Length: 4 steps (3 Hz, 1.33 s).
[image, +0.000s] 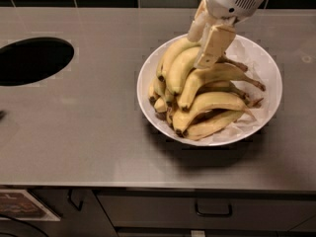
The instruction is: Pick banana from white bowl
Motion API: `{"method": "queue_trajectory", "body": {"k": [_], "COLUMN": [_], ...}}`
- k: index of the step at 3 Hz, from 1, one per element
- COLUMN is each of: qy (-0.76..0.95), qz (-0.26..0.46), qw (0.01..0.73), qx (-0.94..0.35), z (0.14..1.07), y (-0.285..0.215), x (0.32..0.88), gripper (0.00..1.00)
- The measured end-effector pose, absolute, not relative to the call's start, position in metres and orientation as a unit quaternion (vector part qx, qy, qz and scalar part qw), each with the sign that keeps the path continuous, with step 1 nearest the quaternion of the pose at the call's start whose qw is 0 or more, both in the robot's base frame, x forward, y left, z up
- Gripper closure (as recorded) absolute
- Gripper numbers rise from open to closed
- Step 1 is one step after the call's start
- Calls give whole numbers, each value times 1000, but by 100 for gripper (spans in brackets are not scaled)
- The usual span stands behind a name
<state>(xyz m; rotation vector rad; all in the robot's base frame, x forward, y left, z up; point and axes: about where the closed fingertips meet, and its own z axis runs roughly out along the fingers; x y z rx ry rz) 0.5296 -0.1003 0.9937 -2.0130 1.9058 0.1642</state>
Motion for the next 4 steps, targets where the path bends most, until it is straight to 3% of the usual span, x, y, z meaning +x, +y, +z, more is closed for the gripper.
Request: {"method": "queue_trajectory", "body": {"k": [4], "qy": [679], "qz": [96], "qw": [164], "qx": [-709], "z": [981], "y": [-101], "x": [549], "gripper": [38]}}
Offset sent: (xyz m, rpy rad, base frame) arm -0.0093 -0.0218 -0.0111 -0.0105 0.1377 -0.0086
